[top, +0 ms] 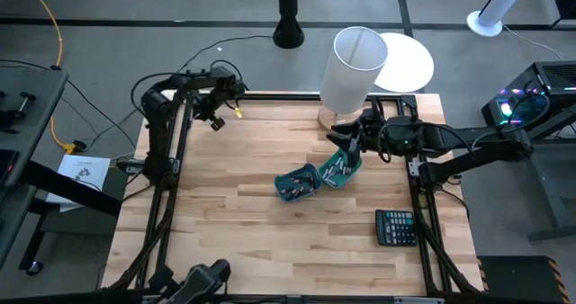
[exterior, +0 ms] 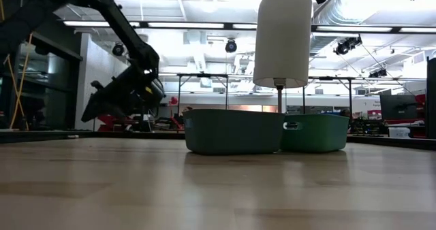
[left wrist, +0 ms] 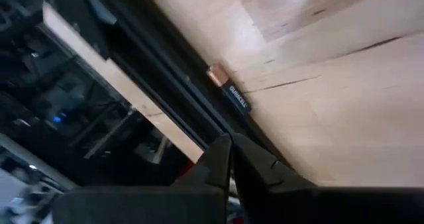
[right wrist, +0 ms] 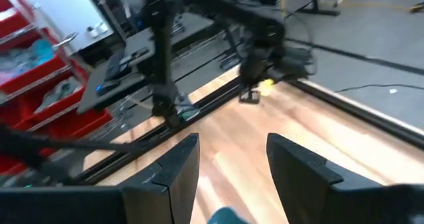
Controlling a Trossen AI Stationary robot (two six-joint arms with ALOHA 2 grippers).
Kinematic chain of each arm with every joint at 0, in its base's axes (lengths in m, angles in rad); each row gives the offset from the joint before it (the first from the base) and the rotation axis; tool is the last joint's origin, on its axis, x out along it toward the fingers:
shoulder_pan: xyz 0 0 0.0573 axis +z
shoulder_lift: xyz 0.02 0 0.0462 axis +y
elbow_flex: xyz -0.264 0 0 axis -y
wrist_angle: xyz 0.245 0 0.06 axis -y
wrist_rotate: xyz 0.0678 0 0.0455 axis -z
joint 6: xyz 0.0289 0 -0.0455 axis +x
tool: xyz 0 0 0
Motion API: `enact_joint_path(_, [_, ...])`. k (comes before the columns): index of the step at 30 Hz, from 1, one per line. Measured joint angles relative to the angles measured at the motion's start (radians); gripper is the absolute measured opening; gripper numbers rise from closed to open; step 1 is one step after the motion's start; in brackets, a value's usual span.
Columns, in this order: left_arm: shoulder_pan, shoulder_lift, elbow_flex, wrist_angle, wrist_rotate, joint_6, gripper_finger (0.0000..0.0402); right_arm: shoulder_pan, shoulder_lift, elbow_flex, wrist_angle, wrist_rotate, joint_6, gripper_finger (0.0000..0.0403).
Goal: Sort batteries
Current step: Put the black battery into the blue bin
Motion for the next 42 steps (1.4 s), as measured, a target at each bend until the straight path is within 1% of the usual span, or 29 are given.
enact_joint_path(6, [0.014,0.145,0.107,-0.021,-0.078,0.144,0.0001,-0.012,0.000,0.000,-0.005,-0.007,0.000,0.0172])
enact_joint_path(9, [0.035,0.232,0.168,-0.106,-0.080,0.179,0.0001,-0.041,0.000,0.000,-0.002,-0.004,0.031,0.0172])
enact_joint_path(11, [0.054,0.274,0.186,-0.107,-0.079,0.211,0.0000,-0.066,0.000,0.000,0.006,-0.003,0.060,0.0172])
enact_joint_path(14, [0.078,0.296,0.186,-0.115,-0.080,0.271,0.0000,-0.099,0.000,0.000,0.004,0.004,0.091,0.0172])
enact_joint_path(18, [0.123,0.303,0.178,-0.128,-0.080,0.308,0.0000,-0.137,0.000,0.000,0.004,0.003,0.089,0.0172])
enact_joint_path(20, [0.150,0.303,0.177,-0.134,-0.040,0.302,0.0000,-0.155,0.000,0.000,0.001,-0.015,0.081,0.0172])
enact_joint_path(22, [0.168,0.304,0.184,-0.140,0.003,0.307,0.0000,-0.178,0.000,0.000,0.001,-0.060,0.080,0.0172])
enact_joint_path(24, [0.167,0.304,0.183,-0.135,0.005,0.317,0.0000,-0.189,0.000,0.000,0.000,-0.119,0.079,0.0172])
enact_joint_path(25, [0.168,0.303,0.184,-0.129,0.025,0.339,0.0000,-0.196,0.000,0.000,0.001,-0.142,0.079,0.0172])
enact_joint_path(28, [0.175,0.298,0.180,-0.080,0.173,0.415,0.0000,-0.203,0.000,0.000,-0.006,-0.173,0.078,0.0172])
enact_joint_path(29, [0.173,0.298,0.180,-0.054,0.200,0.421,0.0000,-0.203,0.000,0.000,-0.005,-0.180,0.073,0.0172])
enact_joint_path(33, [0.151,0.296,0.179,-0.044,0.205,0.420,0.0000,-0.209,0.000,0.000,-0.004,-0.184,0.055,0.0172])
enact_joint_path(37, [0.107,0.295,0.205,-0.075,0.218,0.439,0.0000,-0.236,0.000,0.000,-0.004,-0.184,0.024,0.0172])
enact_joint_path(39, [0.082,0.274,0.210,-0.062,0.236,0.404,0.0000,-0.251,0.000,0.000,-0.005,-0.184,0.000,0.0172])
enact_joint_path(40, [0.072,0.260,0.221,-0.047,0.261,0.391,0.0000,-0.258,0.000,0.000,-0.005,-0.184,-0.011,0.0172])
enact_joint_path(42, [0.057,0.226,0.243,-0.017,0.266,0.377,0.0000,-0.272,0.000,0.000,-0.005,-0.186,-0.023,0.0172])
